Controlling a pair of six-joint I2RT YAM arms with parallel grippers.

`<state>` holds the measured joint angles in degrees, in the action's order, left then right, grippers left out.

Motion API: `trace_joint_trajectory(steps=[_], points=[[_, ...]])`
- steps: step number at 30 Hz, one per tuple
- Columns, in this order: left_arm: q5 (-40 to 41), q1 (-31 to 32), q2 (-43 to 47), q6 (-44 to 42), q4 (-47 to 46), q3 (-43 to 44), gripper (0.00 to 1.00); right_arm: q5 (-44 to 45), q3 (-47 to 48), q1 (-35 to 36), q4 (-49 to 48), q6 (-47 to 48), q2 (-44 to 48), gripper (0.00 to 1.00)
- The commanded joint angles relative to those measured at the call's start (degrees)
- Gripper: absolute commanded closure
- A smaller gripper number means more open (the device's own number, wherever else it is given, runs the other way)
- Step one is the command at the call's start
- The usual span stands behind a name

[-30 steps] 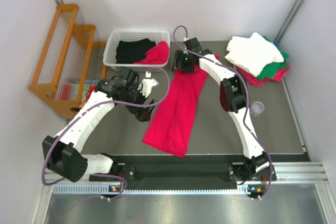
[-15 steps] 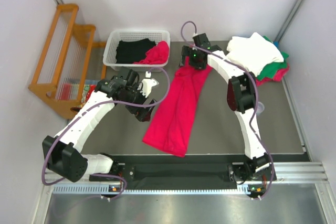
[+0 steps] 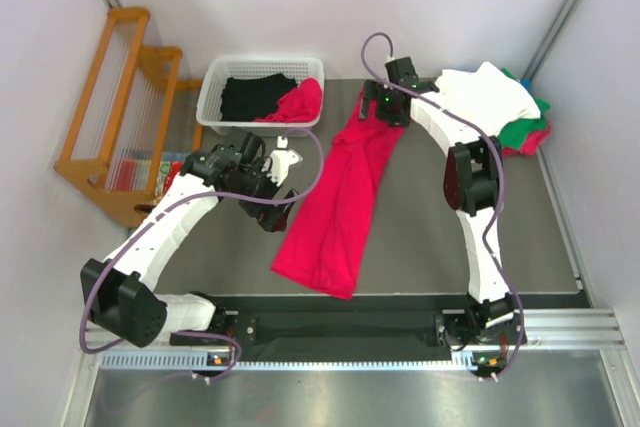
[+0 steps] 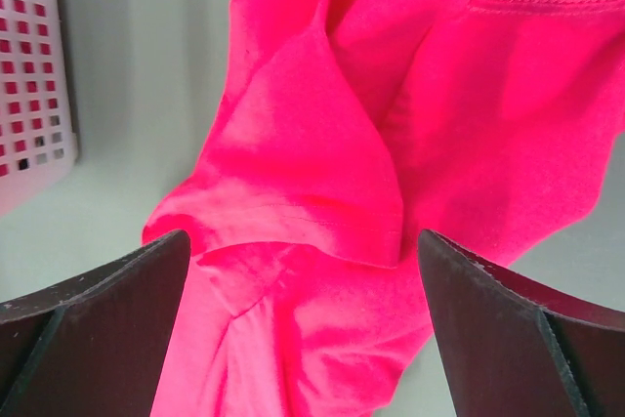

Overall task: Fold and stack the t-shirts
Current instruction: Fold the tshirt

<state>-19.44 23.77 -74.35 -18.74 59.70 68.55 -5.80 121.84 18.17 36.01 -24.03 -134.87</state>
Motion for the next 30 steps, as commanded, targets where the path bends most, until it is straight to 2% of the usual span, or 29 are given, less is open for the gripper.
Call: trace_joint_trajectory(steps=[1,11,13,14,17,22,23,25,26,27,30], points=[[-0.3,0.2,1.2,-0.1,-0.8,-0.2,0.01,0.0,-0.4,-0.4,-1.8,0.8,-1.1,0.0],[0.2,0.2,1.9,0.1,-0.8,-1.1,0.01,-2.7,2.2,-2.3,-2.5,1.0,-4.8,0.0],[0.2,0.2,2.0,0.2,-1.1,-1.4,0.01,-2.8,2.6,-2.6,-2.8,1.1,-5.2,0.05],[0.3,0.2,2.2,0.2,-1.2,-1.5,0.01,-3.2,2.8,-2.7,-2.8,1.2,-5.3,0.16],[0.2,0.1,2.2,0.3,-1.3,-1.8,0.01,-3.6,3.8,-3.1,-2.3,1.1,-5.8,0.36],[0.1,0.1,2.3,0.5,-1.6,-2.3,0.01,-3.3,3.6,-3.1,-2.0,1.4,-5.2,0.45],[0.0,0.1,2.4,0.4,-1.6,-2.3,0.01,-3.3,3.5,-3.1,-1.8,1.4,-5.2,0.51],[0.0,0.1,2.5,0.4,-1.7,-2.3,0.01,-3.2,3.6,-3.2,-1.7,1.4,-5.0,0.56],[0.1,0.1,2.4,0.4,-1.8,-2.3,0.01,-3.2,3.5,-3.1,-1.6,1.4,-4.9,0.66],[0.2,0.1,2.5,0.4,-1.7,-2.3,0.01,-3.2,3.6,-3.2,-1.6,1.5,-4.8,0.71],[0.3,0.1,2.5,0.4,-1.8,-2.5,0.01,-3.0,3.5,-3.2,-1.3,1.4,-4.4,0.79]])
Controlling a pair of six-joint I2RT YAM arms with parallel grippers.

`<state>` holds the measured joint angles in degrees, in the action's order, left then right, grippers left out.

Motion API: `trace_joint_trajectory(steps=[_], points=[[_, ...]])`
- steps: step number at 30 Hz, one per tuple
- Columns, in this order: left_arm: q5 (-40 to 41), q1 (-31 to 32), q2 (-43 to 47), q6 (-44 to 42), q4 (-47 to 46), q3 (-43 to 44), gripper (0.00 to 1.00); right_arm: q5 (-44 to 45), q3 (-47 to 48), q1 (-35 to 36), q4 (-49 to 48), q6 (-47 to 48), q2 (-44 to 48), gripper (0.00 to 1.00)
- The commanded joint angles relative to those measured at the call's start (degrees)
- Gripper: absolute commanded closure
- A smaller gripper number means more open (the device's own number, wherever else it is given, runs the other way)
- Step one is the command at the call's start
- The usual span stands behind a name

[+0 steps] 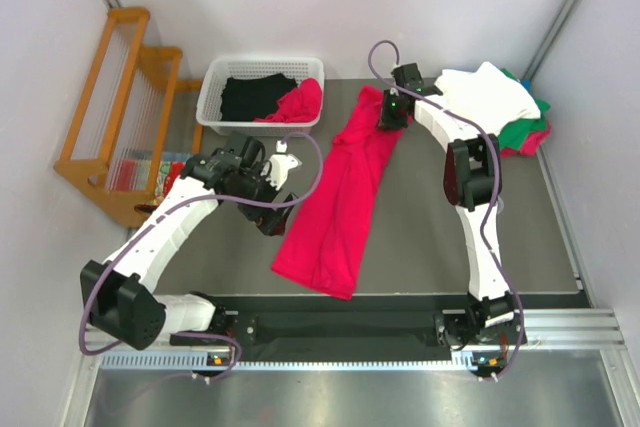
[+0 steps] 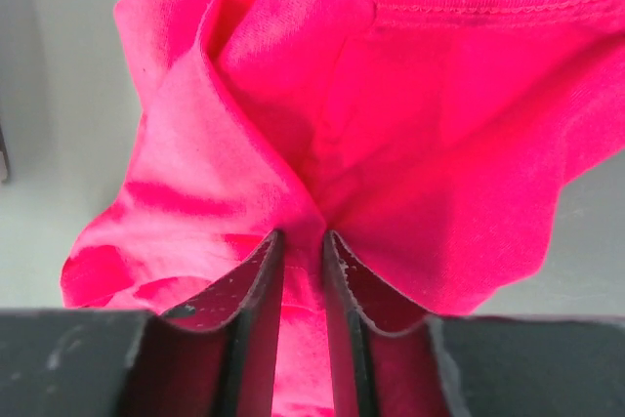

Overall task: Fold and stack the t-shirts
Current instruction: Fold the tshirt

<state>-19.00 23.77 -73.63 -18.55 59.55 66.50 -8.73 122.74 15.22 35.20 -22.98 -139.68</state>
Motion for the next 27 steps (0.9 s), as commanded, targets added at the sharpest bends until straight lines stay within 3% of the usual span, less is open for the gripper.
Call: trace_joint_trajectory(steps=[1,2,6,15,19,27], points=[[0.0,0.1,2.1,0.2,-1.7,-0.3,0.01,-0.1,2.7,-0.3,-0.3,0.4,0.5,0.82],[0.1,0.1,2.1,0.3,-1.6,-0.4,0.01,0.1,2.6,-0.3,-0.2,0.5,0.6,0.87],[0.3,0.1,2.1,0.1,-1.5,-0.1,0.01,0.1,2.3,-0.3,0.4,0.6,1.5,0.92],[-0.2,0.1,1.9,0.2,-1.8,-0.4,0.01,4.5,2.3,0.1,1.2,2.9,7.3,0.93],[-0.4,0.1,1.7,0.2,-1.5,0.0,0.01,4.0,11.1,-1.1,4.7,2.8,3.1,0.92],[-0.2,0.1,1.7,0.2,-1.4,0.0,0.01,2.7,14.7,-3.6,4.3,2.2,-2.9,0.92]])
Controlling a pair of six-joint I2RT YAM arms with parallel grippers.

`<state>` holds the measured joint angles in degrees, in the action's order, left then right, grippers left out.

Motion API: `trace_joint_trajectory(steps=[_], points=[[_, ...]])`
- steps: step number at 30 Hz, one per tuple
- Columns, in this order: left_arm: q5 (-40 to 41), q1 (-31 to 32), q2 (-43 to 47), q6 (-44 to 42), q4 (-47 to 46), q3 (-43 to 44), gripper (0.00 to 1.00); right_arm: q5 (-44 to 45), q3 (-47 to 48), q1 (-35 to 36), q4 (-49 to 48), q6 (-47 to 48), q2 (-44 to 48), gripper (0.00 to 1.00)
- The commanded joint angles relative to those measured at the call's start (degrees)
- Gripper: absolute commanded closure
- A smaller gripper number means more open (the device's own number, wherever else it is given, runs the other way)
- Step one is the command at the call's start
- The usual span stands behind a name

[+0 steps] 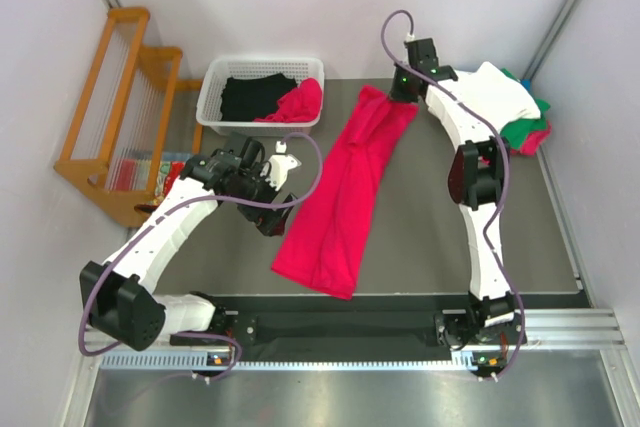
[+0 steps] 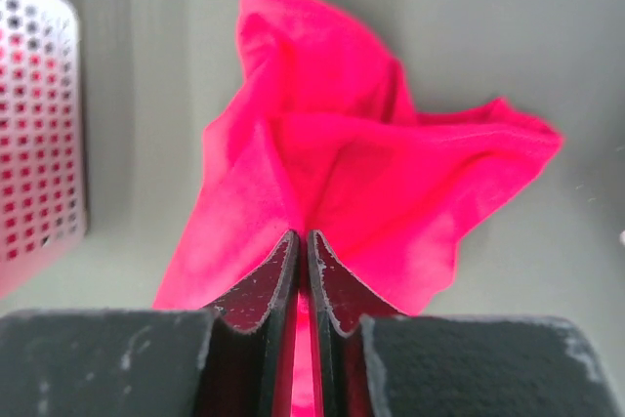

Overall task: Fold and stack the t-shirts
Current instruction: Fold the tshirt

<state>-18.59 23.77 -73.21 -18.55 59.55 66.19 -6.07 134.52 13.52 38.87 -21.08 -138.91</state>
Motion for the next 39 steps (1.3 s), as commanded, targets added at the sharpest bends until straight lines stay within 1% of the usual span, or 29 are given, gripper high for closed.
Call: trace_joint_trajectory(steps=[1,6,8,9,10,12,13,14,15,16,19,21,22,23,24,26,28,29,31,32,34,35,37,38,39], points=[[-0.7,0.1,1.3,0.2,-1.3,0.4,0.01,0.2,2.9,-2.2,0.7,0.4,-4.0,0.92],[-0.4,0.1,1.0,0.0,-1.0,1.0,0.01,0.1,2.3,-3.1,1.3,0.7,-5.8,0.9],[-0.4,0.1,0.7,-0.2,-0.9,1.4,0.01,-0.3,0.9,-3.1,0.8,0.7,-5.7,0.79],[-0.6,0.1,0.6,-0.2,-0.9,1.5,0.01,-0.5,-0.5,-3.1,0.5,0.6,-5.4,0.7],[-0.6,0.1,0.4,-0.2,-0.8,1.8,0.01,-0.5,-0.8,-2.9,0.3,0.5,-5.3,0.56],[-0.7,0.1,0.2,-0.3,-0.7,2.2,0.01,-0.2,-1.2,-2.8,0.5,0.9,-5.8,0.4],[-0.7,0.1,0.1,-0.3,-0.6,2.4,0.01,0.1,-1.1,-2.8,0.8,1.0,-5.8,0.34],[-0.8,0.1,0.0,-0.3,-0.4,2.5,0.01,0.6,-1.0,-2.8,1.0,1.0,-5.7,0.3],[-1.0,0.1,-0.1,-0.4,-0.4,2.8,0.01,1.1,-0.8,-2.8,1.2,1.0,-5.1,0.25],[-1.3,0.1,-0.1,-0.3,-0.2,2.9,0.01,1.8,-0.6,-2.9,1.4,1.0,-4.5,0.01],[-3.0,0.1,-0.3,0.0,-0.5,2.5,0.01,2.4,-1.6,-2.5,2.5,0.2,-0.6,0.0],[-3.0,0.5,-0.8,0.3,-1.6,1.1,0.01,3.1,-6.9,-1.7,1.6,-0.4,5.4,0.0],[-2.2,0.8,-1.0,0.4,-2.2,0.5,0.01,4.7,-9.5,0.0,0.6,-0.5,7.9,0.0],[-1.5,1.5,-1.2,0.8,-2.9,0.0,0.01,5.7,-14.9,1.0,-1.1,-0.5,13.0,0.0],[-0.9,1.8,-1.5,1.1,-4.5,-1.1,0.01,5.7,-17.6,2.0,-1.7,-0.3,15.5,0.0],[1.2,2.7,-2.6,2.0,-5.9,-1.9,0.01,9.3,-23.8,5.5,-1.1,-0.1,21.7,0.0],[2.8,2.8,-3.8,3.3,-8.1,-2.7,0.01,9.5,-29.8,8.7,-1.7,-0.5,26.6,0.0],[4.6,2.7,-5.1,5.2,-9.1,-3.3,0.01,9.5,-37.5,9.9,-2.9,-0.9,31.9,0.0],[4.9,2.5,-6.6,6.6,-12.1,-5.2,0.01,8.7,-44.5,13.3,-4.5,-1.7,36.6,0.0],[4.5,2.1,-8.3,6.9,-12.5,-5.8,0.01,8.8,-51.2,14.4,-5.1,-2.0,40.3,0.0],[2.2,1.7,-10.0,6.8,-12.1,-5.6,0.01,10.4,-56.4,16.4,-4.7,-1.6,43.1,0.0],[1.2,1.5,-11.0,6.2,-11.2,-5.2,0.01,10.3,-61.4,16.5,-4.7,-2.5,45.4,0.0],[-1.8,1.5,-11.4,4.6,-10.8,-4.7,0.01,7.0,-68.7,17.9,-6.2,-3.5,47.8,0.0],[-2.8,1.7,-11.9,4.0,-10.1,-4.7,0.01,6.2,-70.9,18.8,-6.4,-4.9,49.8,0.01],[-4.0,1.7,-12.2,3.3,-9.5,-4.8,0.01,3.9,-72.7,21.6,-6.8,-5.5,50.6,0.0]])
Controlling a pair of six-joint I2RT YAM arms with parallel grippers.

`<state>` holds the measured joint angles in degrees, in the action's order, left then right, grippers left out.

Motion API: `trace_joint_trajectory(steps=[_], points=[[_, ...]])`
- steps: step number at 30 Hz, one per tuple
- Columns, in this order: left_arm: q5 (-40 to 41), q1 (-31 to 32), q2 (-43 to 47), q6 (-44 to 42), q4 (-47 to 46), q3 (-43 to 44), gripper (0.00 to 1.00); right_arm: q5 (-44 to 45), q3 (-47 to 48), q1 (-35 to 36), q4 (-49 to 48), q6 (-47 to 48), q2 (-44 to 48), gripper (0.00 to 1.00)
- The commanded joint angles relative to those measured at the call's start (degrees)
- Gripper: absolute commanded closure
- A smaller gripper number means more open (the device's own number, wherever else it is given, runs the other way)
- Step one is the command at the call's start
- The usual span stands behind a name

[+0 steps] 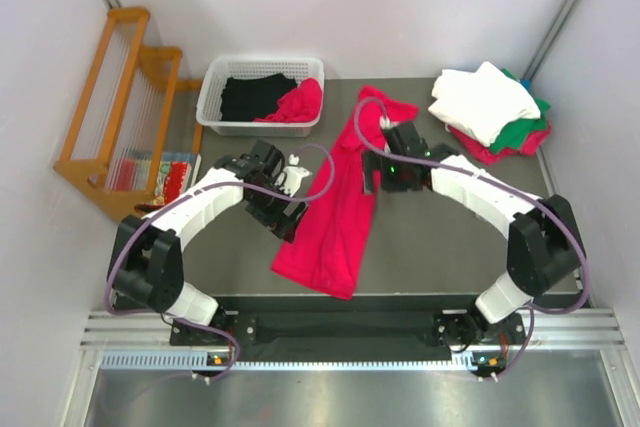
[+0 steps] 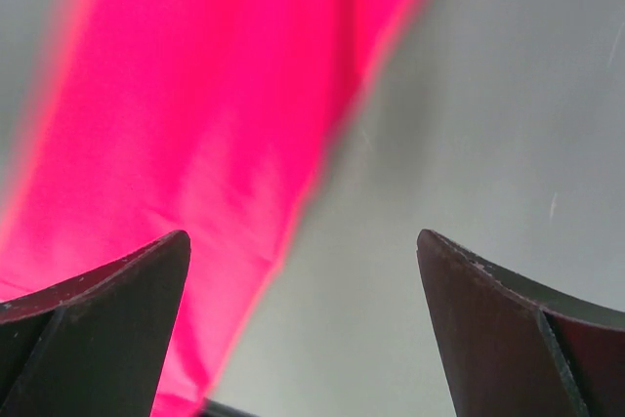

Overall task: Fold and stack the t-shirts
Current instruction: Fold the tshirt

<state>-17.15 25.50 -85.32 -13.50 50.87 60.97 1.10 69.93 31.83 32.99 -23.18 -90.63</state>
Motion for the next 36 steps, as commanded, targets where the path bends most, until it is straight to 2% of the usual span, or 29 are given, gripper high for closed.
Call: trace_joint_trajectory(steps=[1,3,8,13,17,24,27,30,31,34,36], points=[[-5.5,0.0,-0.5,-3.0,-0.8,0.1,0.01,-3.3,-9.5,5.1,-0.1,-3.9,3.0,0.0],[-5.9,-0.1,-1.6,-3.8,-0.7,-0.7,0.01,-2.9,-12.6,9.8,0.6,-5.5,4.4,0.0],[-9.0,0.0,-2.6,-2.9,-1.3,-0.9,0.01,-4.7,-16.8,16.1,1.2,-10.3,7.1,0.0],[-11.0,0.0,-4.6,-2.8,0.7,-0.7,0.01,-3.6,-16.3,22.4,4.5,-12.8,8.5,0.0],[-15.4,0.0,-10.0,-2.5,2.5,-0.1,0.01,-3.6,-15.6,25.6,6.7,-15.3,10.6,0.0],[-17.6,-0.2,-17.5,-1.8,2.9,3.5,0.01,-1.5,-14.5,32.7,7.0,-14.9,9.7,0.0],[-21.4,-3.2,-17.7,-1.4,2.8,4.4,0.01,2.6,-11.8,35.9,8.4,-13.2,6.8,0.0],[-26.1,-10.5,-14.2,-1.3,2.0,4.9,0.01,3.9,-7.4,37.9,9.0,-10.9,3.0,0.0],[-27.8,-15.3,-12.0,-1.4,2.0,5.0,0.01,4.3,-4.8,38.3,9.4,-9.7,0.9,0.0],[-29.3,-23.1,-8.0,-3.5,3.3,6.5,0.01,4.4,0.5,38.4,9.5,-6.5,-3.5,0.0],[-28.9,-25.1,-5.7,-4.8,4.1,6.5,0.01,5.0,3.4,38.5,9.8,-5.0,-5.7,0.0]])
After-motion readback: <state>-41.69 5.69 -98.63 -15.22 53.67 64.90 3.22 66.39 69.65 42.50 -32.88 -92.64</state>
